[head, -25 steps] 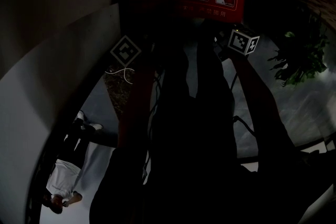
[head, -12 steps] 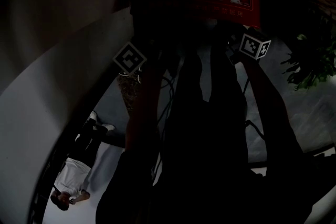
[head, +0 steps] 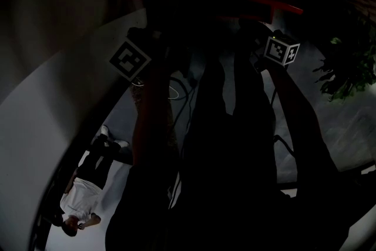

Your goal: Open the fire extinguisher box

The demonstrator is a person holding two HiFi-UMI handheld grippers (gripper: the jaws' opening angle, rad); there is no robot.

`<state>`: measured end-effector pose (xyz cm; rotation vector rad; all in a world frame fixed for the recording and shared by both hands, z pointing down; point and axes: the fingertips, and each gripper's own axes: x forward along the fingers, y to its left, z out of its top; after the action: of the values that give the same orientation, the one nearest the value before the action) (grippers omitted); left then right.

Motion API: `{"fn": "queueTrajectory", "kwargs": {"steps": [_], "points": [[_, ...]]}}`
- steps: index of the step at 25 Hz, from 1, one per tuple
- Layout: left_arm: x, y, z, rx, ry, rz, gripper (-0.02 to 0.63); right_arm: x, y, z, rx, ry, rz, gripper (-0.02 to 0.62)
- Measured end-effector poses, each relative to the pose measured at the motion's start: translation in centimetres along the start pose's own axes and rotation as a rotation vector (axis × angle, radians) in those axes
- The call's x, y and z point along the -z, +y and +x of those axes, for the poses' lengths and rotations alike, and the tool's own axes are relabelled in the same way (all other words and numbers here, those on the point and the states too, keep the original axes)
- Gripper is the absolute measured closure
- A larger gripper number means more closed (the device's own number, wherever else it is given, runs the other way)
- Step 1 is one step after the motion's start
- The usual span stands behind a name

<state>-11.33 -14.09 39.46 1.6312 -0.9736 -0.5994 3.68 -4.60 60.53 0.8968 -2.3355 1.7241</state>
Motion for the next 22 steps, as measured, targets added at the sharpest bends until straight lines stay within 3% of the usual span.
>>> {"fn": "queueTrajectory", "kwargs": {"steps": [12, 16, 20, 22], "points": [[-2.6, -1.4, 3.9, -0.012, 0.004, 0.132, 0.403, -0.3, 0.0, 0.1, -0.016, -0.018, 0.034, 0.6], [-3.2, -1.7, 4.4, -0.05, 0.024, 0.233, 0.403, 0.4, 0.3, 0.0, -0.014, -0.007, 0.022, 0.6], [-3.8, -1.3, 5.5, -0.104, 0.063, 0.387, 0.403, 0.8, 0.2, -0.2, -0.013, 0.012, 0.009, 0.6], [-4.6, -1.4, 6.8, -0.109, 0.072, 0.418, 0.403, 0.3, 0.2, 0.0, -0.015, 0.011, 0.017, 0.6]]}}
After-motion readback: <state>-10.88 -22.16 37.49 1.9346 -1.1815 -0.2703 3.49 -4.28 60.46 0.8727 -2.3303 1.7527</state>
